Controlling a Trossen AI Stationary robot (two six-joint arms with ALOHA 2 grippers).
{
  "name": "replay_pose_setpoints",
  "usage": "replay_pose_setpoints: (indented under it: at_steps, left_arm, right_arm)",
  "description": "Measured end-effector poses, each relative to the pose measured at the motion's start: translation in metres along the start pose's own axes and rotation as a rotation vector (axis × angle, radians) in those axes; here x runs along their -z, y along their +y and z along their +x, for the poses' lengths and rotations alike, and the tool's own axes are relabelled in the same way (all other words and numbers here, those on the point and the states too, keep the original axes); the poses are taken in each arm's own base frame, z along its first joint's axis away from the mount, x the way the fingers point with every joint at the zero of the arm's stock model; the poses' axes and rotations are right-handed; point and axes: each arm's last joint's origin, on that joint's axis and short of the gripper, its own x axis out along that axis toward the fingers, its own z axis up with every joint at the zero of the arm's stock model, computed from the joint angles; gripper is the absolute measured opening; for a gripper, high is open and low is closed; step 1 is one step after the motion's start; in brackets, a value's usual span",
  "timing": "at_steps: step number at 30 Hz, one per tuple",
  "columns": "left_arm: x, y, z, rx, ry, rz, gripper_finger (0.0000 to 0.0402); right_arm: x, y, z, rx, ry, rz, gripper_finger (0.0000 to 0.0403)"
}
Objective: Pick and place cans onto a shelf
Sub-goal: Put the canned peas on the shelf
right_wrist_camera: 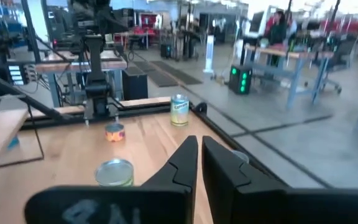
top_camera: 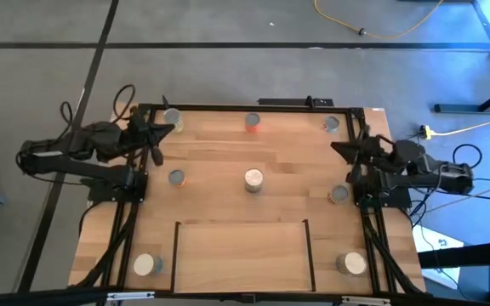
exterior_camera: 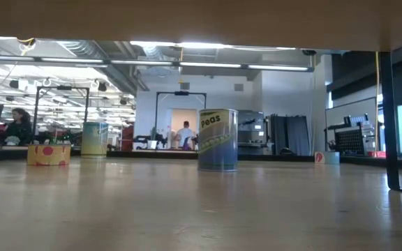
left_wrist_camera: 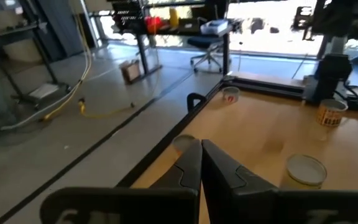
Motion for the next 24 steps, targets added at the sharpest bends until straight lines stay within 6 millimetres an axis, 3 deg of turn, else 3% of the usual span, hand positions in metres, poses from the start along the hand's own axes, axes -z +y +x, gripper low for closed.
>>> replay_pose_setpoints:
  at_steps: [14,17,24]
  left_arm:
    - [-0.060,0.002,0.011,-0.249,0.172,-0.192,0.0000]
    - [-0.069,0.003,0.017,-0.263,0.166,-0.281,0.0000]
    - [-0.075,0.004,0.019,-0.256,0.156,-0.302,0.0000]
  right_arm:
    - [-0.064,0.013,0.034,0.066,0.280,0.177,0.0028]
    - [-0.076,0.015,0.040,0.127,0.314,0.251,0.0028]
    - [-0.099,0.016,0.042,0.115,0.264,0.281,0.0028]
